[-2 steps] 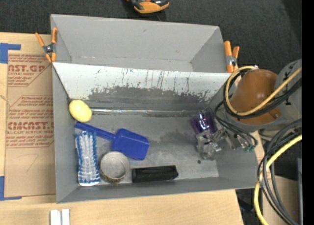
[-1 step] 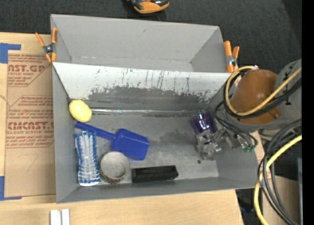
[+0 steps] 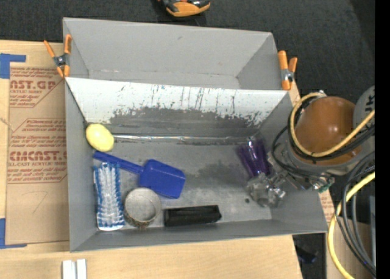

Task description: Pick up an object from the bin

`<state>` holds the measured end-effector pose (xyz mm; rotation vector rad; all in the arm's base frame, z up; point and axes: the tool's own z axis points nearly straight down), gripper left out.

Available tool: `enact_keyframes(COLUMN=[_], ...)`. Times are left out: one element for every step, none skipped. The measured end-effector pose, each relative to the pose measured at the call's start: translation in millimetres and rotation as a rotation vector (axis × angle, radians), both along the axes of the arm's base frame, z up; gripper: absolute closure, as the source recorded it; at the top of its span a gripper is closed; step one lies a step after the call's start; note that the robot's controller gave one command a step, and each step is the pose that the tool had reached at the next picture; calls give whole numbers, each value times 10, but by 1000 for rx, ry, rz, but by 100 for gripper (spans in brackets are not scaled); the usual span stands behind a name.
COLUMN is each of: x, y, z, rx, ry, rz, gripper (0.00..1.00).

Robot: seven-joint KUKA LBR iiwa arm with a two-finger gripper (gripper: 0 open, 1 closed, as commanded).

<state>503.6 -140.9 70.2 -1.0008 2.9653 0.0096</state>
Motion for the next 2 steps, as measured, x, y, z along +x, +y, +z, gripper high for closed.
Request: enact_keyframes(x=[-79, -109], y=[159, 140], z=[-4, -4], rx=[-1, 1], ry=[0, 0], rz=[148, 158], gripper=[100, 100])
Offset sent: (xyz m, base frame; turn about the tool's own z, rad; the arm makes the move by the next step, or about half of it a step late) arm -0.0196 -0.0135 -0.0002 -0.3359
